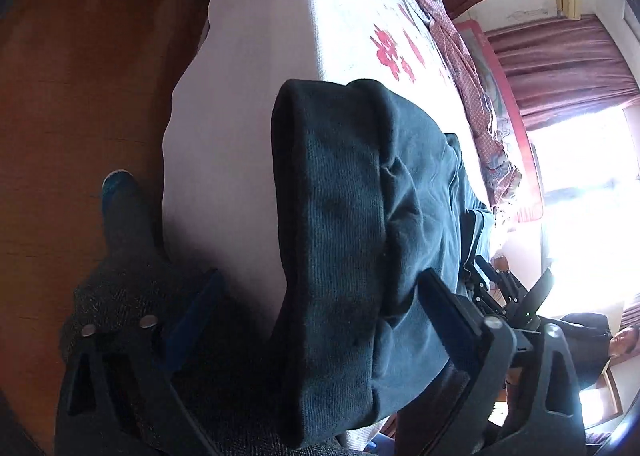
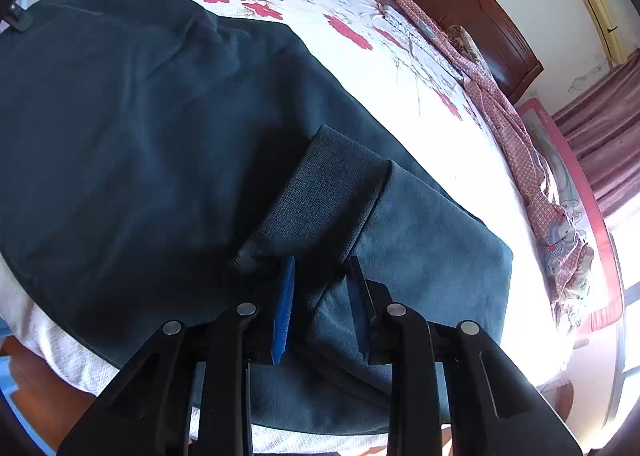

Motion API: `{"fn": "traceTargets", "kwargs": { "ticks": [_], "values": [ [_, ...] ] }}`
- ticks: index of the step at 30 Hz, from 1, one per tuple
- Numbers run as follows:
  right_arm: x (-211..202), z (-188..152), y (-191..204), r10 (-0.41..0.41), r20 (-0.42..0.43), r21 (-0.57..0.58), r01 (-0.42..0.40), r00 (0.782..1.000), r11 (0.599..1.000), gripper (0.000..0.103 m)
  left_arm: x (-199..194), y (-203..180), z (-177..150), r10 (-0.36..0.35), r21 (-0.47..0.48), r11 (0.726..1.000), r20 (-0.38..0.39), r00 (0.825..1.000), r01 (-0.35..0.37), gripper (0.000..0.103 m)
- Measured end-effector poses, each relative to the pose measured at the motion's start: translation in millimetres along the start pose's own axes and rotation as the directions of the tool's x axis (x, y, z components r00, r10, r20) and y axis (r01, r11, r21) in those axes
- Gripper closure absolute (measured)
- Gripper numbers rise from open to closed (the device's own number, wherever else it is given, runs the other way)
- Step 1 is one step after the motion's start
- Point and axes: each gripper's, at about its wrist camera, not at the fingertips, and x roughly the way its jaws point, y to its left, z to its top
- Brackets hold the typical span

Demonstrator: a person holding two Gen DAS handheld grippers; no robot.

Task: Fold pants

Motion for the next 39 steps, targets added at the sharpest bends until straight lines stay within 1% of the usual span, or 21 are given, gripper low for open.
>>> {"fn": "traceTargets", "kwargs": {
  "ticks": [1, 4, 5, 7, 10, 12, 13, 14, 17, 18, 21, 24, 26, 31, 32, 33, 34, 36, 37, 38, 39],
  "values": [
    [0, 1, 1, -0.005, -0.004, -0.001, 0.005, 1.0, 1.0, 0.076, 1, 1, 0, -0.021, -0.011, 1.0, -0.019, 1.0, 0.021, 0.05],
    [-2, 2, 1, -0.024, -0.017, 0.008, 0.024, 1.0, 1.0, 0.073, -2, -7, 3, 0.032, -0.023, 0.999, -0.036, 0.999, -0.033, 0.057],
    [-4, 4, 2, -0.06, -0.028, 0.0, 0.06, 0.998, 0.998, 0.058, -3, -11, 4, 0.065, -0.027, 0.997, -0.045, 0.997, -0.066, 0.06],
    [-17, 6, 6, -0.164, -0.023, -0.017, 0.164, 0.986, 0.986, 0.041, -7, -25, 6, 0.118, -0.036, 0.992, -0.062, 0.991, -0.121, 0.07],
    [-53, 15, 24, -0.22, 0.061, -0.022, 0.222, 0.974, 0.975, 0.04, -24, -58, 10, 0.177, 0.013, 0.984, -0.054, 0.983, -0.176, 0.081],
    [-91, 28, 45, -0.097, 0.199, -0.009, 0.101, 0.975, 0.995, 0.04, -28, -74, 13, 0.205, 0.026, 0.979, -0.068, 0.977, -0.203, 0.081],
    [-111, 36, 61, -0.028, 0.278, -0.032, 0.038, 0.96, 0.999, 0.038, -31, -77, 15, 0.206, 0.021, 0.979, -0.078, 0.975, -0.205, 0.082],
    [-129, 44, 81, 0.044, 0.342, -0.084, -0.016, 0.939, 0.996, 0.029, -31, -82, 20, 0.208, 0.016, 0.978, -0.087, 0.974, -0.207, 0.082],
    [-170, 63, 146, 0.238, 0.469, -0.273, -0.117, 0.85, 0.955, 0.025, -35, -90, 27, 0.199, -0.01, 0.979, -0.111, 0.974, -0.201, 0.082],
    [-174, 69, 166, 0.274, 0.48, -0.326, -0.12, 0.834, 0.938, 0.024, -35, -92, 29, 0.2, -0.016, 0.979, -0.117, 0.973, -0.204, 0.082],
    [-170, 84, 209, 0.278, 0.501, -0.41, -0.058, 0.82, 0.91, 0.024, -38, -91, 30, 0.196, -0.033, 0.979, -0.134, 0.971, -0.202, 0.082],
    [-157, 96, 229, 0.257, 0.481, -0.433, -0.028, 0.838, 0.901, 0.023, -41, -86, 32, 0.177, -0.058, 0.981, -0.147, 0.973, -0.187, 0.082],
    [-143, 99, 244, 0.165, 0.492, -0.441, 0.081, 0.854, 0.894, 0.018, -40, -86, 35, 0.166, -0.067, 0.982, -0.153, 0.974, -0.178, 0.082],
    [-125, 106, 264, -0.014, 0.582, -0.41, 0.309, 0.813, 0.858, 0.023, -38, -84, 39, 0.129, -0.112, 0.983, -0.162, 0.978, -0.148, 0.082],
    [-120, 111, 264, 0.021, 0.537, -0.437, 0.257, 0.843, 0.862, 0.054, -37, -82, 39, 0.121, -0.121, 0.983, -0.164, 0.979, -0.142, 0.082],
    [-117, 119, 259, 0.044, 0.493, -0.429, 0.199, 0.869, 0.881, 0.064, -37, -80, 39, 0.12, -0.129, 0.981, -0.165, 0.979, -0.142, 0.081],
    [-118, 125, 251, 0.097, 0.459, -0.422, 0.12, 0.883, 0.898, 0.082, -37, -77, 40, 0.15, -0.133, 0.976, -0.163, 0.975, -0.172, 0.079],
    [-122, 139, 226, 0.195, 0.4, -0.367, -0.038, 0.896, 0.929, 0.087, -41, -68, 41, 0.159, -0.14, 0.974, -0.142, 0.977, -0.179, 0.058],
    [-125, 146, 208, 0.247, 0.377, -0.312, -0.128, 0.893, 0.941, 0.087, -48, -62, 41, 0.161, -0.164, 0.97, -0.113, 0.981, -0.178, 0.041],
    [-126, 153, 187, 0.301, 0.358, -0.244, -0.222, 0.884, 0.944, 0.088, -61, -59, 40, 0.192, -0.18, 0.964, -0.047, 0.98, -0.198, 0.024],
    [-124, 161, 166, 0.345, 0.341, -0.173, -0.302, 0.875, 0.937, 0.088, -74, -59, 38, 0.213, -0.177, 0.962, 0.025, 0.977, -0.206, 0.015]
  ]
}}
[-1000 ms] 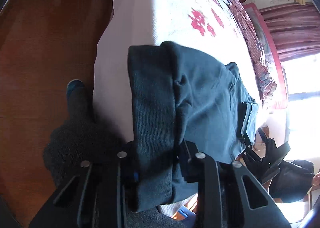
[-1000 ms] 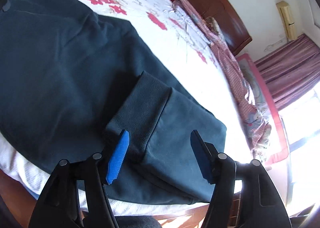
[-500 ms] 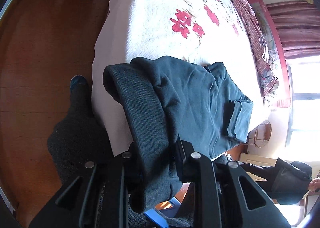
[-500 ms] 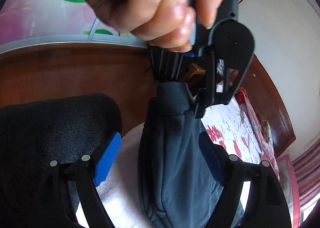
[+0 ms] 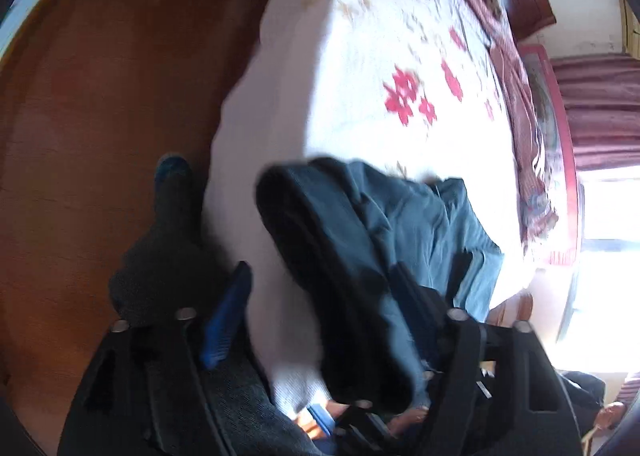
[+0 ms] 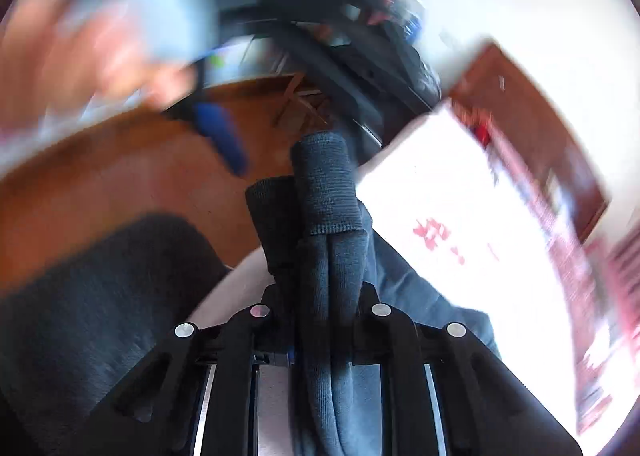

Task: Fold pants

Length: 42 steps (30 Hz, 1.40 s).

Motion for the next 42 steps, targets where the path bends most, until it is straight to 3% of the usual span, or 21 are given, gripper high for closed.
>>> {"fn": "traceTargets", "kwargs": {
  "ticks": [1, 2, 5, 9, 14, 17, 19, 21, 24, 27, 28, 30, 31, 32, 33, 34, 35, 38, 40, 42],
  "values": [
    [-4, 3, -24, 0.043, 0.0, 0.093, -0.043, 0.999, 0.995, 0.088, -16, 4, -2, -0.018, -0.002, 1.0, 0.087, 0.996, 0.019, 0.007],
    [-8, 3, -48, 0.084, 0.016, 0.185, -0.086, 0.996, 0.979, 0.088, -30, 9, -4, -0.043, -0.013, 0.999, 0.163, 0.986, 0.046, 0.006],
    [-27, -9, -122, 0.151, 0.106, 0.436, -0.183, 0.983, 0.881, 0.088, -50, 20, -16, -0.017, -0.036, 0.999, 0.306, 0.952, 0.03, 0.002],
    [-69, -57, -195, 0.075, 0.219, 0.589, -0.193, 0.973, 0.785, 0.088, -16, 10, -38, 0.066, 0.023, 0.997, 0.246, 0.967, -0.074, 0.002],
    [-107, -130, -261, -0.072, 0.289, 0.732, -0.171, 0.955, 0.66, 0.088, 49, -39, -77, 0.043, 0.125, 0.99, 0.137, 0.99, -0.06, 0.002],
    [-119, -167, -297, -0.156, 0.287, 0.8, -0.147, 0.945, 0.582, 0.088, 74, -91, -97, 0.003, 0.247, 0.968, 0.164, 0.987, -0.044, 0.002],
    [-132, -199, -320, -0.204, 0.28, 0.836, -0.133, 0.938, 0.533, 0.088, 85, -133, -107, -0.029, 0.35, 0.936, 0.204, 0.978, -0.045, 0.002],
    [-135, -220, -340, -0.241, 0.275, 0.868, -0.133, 0.931, 0.479, 0.088, 89, -178, -117, -0.084, 0.47, 0.881, 0.265, 0.961, -0.053, 0.002],
    [-130, -268, -343, -0.276, 0.243, 0.92, -0.131, 0.93, 0.368, 0.088, 88, -239, -133, -0.176, 0.624, 0.778, 0.327, 0.928, -0.072, 0.002],
    [-122, -315, -337, -0.274, 0.21, 0.962, -0.148, 0.938, 0.23, 0.088, 100, -283, -154, -0.222, 0.749, 0.653, 0.332, 0.917, -0.113, 0.002],
    [-118, -328, -332, -0.268, 0.198, 0.971, -0.151, 0.943, 0.188, 0.088, 109, -293, -162, -0.212, 0.782, 0.607, 0.331, 0.92, -0.142, 0.002],
    [-109, -361, -325, -0.258, 0.185, 0.982, -0.168, 0.948, 0.086, 0.086, 135, -302, -171, -0.14, 0.834, 0.518, 0.301, 0.943, -0.189, 0.002],
    [-103, -375, -322, -0.245, 0.186, 0.982, -0.187, 0.952, 0.019, 0.077, 152, -302, -178, -0.084, 0.855, 0.472, 0.284, 0.955, -0.213, 0.002],
    [-95, -388, -319, -0.204, 0.179, 0.98, -0.194, 0.962, -0.053, 0.059, 167, -301, -183, -0.038, 0.875, 0.431, 0.264, 0.964, -0.222, 0.002],
    [-89, -397, -316, -0.175, 0.165, 0.976, -0.186, 0.971, -0.116, 0.055, 184, -298, -189, 0.03, 0.891, 0.389, 0.245, 0.969, -0.237, 0.002],
    [-91, -404, -312, -0.181, 0.187, 0.964, -0.216, 0.965, -0.154, 0.055, 197, -293, -198, 0.091, 0.899, 0.36, 0.233, 0.968, -0.25, 0.002],
    [-98, -408, -309, -0.196, 0.193, 0.956, -0.229, 0.961, -0.185, 0.05, 204, -289, -200, 0.105, 0.902, 0.361, 0.214, 0.971, -0.238, 0.002],
    [-136, -416, -301, -0.301, 0.165, 0.94, -0.242, 0.939, -0.24, 0.049, 197, -277, -195, 0.058, 0.879, 0.443, 0.166, 0.984, -0.174, 0.002],
    [-155, -414, -302, -0.338, 0.176, 0.945, -0.255, 0.924, -0.204, 0.049, 196, -278, -196, 0.056, 0.88, 0.442, 0.163, 0.985, -0.171, 0.002],
    [-157, -401, -312, -0.297, 0.147, 0.973, -0.192, 0.944, -0.129, 0.049, 198, -277, -199, 0.055, 0.885, 0.428, 0.178, 0.982, -0.184, 0.002]
  ]
}}
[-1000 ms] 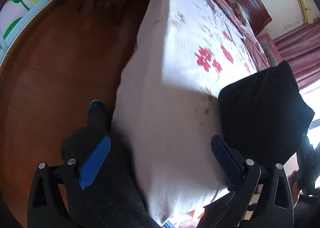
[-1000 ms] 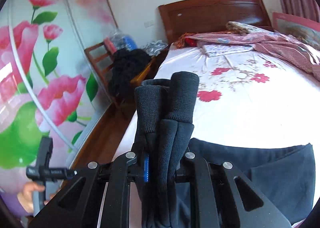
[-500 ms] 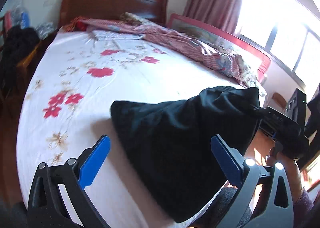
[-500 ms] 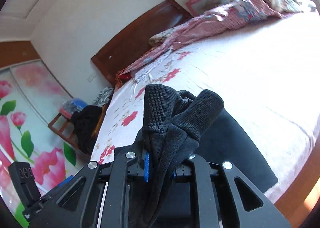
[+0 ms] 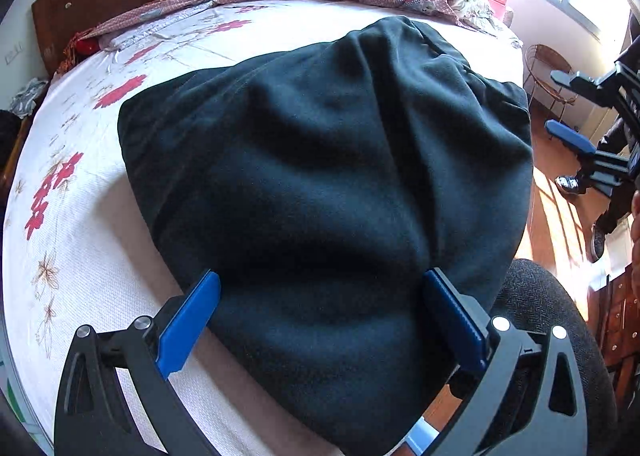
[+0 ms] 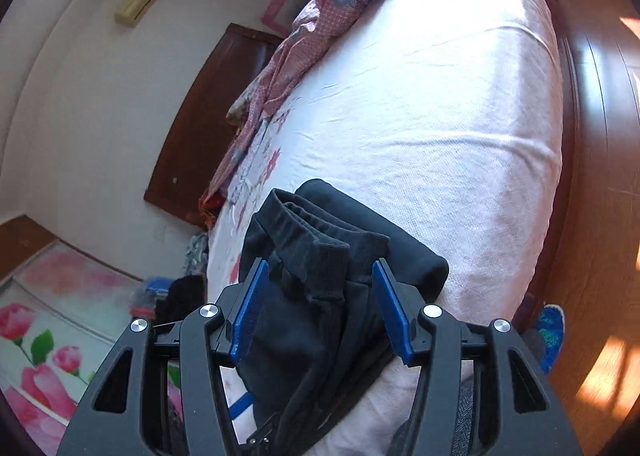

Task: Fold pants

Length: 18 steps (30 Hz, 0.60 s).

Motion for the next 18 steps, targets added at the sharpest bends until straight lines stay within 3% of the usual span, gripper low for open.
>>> {"fn": "traceTargets", "kwargs": {
  "ticks": [2, 7, 10, 15, 18],
  "values": [
    [10, 2, 5, -0.008, -0.045, -0.04, 0.006, 0.999, 0.999, 0.053, -1, 2, -2, -0.004, -0.01, 1.0, 0.001, 1.0, 0.004, 0.002],
    [33, 1, 3, -0.071, -0.068, -0.069, 0.066, 0.995, 0.995, 0.057, 0, 6, -3, -0.01, -0.009, 1.0, -0.004, 1.0, 0.01, 0.002],
    [47, 0, 3, -0.112, -0.078, -0.108, 0.103, 0.991, 0.989, 0.09, 5, 5, -3, -0.01, -0.008, 1.0, -0.003, 1.0, 0.01, 0.002],
    [18, -1, 20, -0.144, 0.004, -0.178, 0.142, 0.99, 0.974, 0.093, 7, 6, 2, -0.025, -0.001, 1.0, 0.004, 1.0, 0.025, 0.002],
    [42, -8, -29, -0.223, -0.057, -0.064, 0.219, 0.973, 0.974, 0.093, 7, 3, -1, -0.03, 0.014, 0.999, 0.007, 1.0, 0.03, 0.002]
  ]
}}
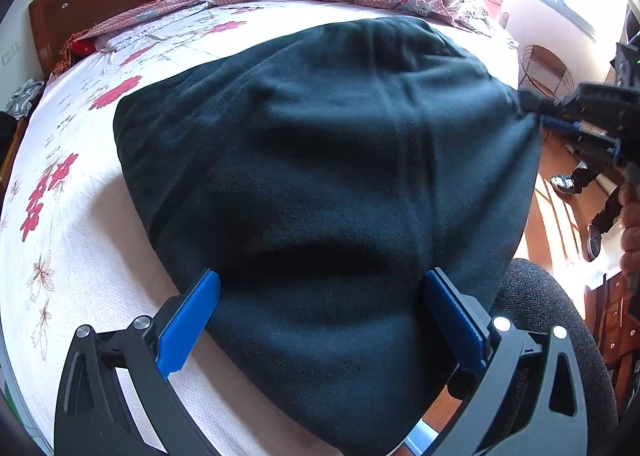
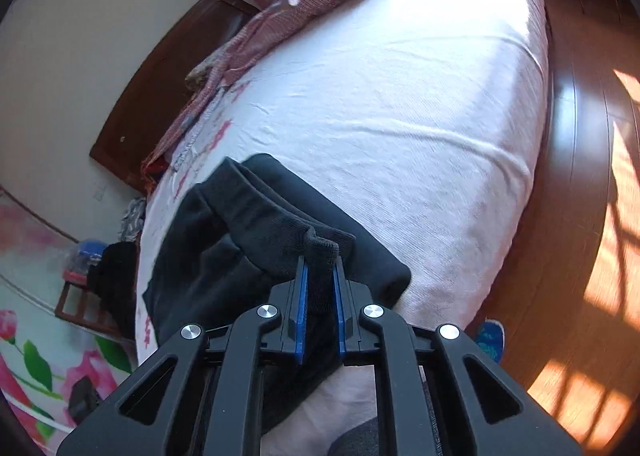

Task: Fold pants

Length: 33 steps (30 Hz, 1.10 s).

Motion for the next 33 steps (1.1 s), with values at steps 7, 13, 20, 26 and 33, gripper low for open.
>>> {"fn": "traceTargets", "kwargs": {
  "ticks": [7, 13, 20, 26, 33],
  "values": [
    [-34, 5, 6, -0.025, 0.072, 0.047, 0.022, 0.997, 0.999, 0.077, -16, 7, -3, 0.009, 0.01, 1.0, -0.022, 1.0, -0.009, 0.002],
    [-41, 26, 91, 0.182, 0.128, -0.237, -0.148, 0.975, 0.96, 0.077, -52, 17, -27, 0.023, -0.014, 1.0, 0.073, 0.997, -0.022, 0.002],
    [88, 64, 134, 0.216, -0.137, -0.215, -0.241, 0.967, 0.946, 0.08, -41, -61, -16, -0.096, 0.271, 0.96, 0.086, 0.992, 0.069, 0.002],
    [128, 69, 109, 0.105, -0.205, -0.166, -0.14, 0.973, 0.976, 0.103, -6, -90, -47, -0.008, 0.437, 0.899, -0.003, 1.0, 0.008, 0.002],
    [42, 73, 92, 0.375, -0.117, -0.059, -0.383, 0.92, 0.922, 0.093, -51, -65, -30, -0.034, 0.338, 0.941, 0.106, 0.994, -0.004, 0.002]
  ]
}}
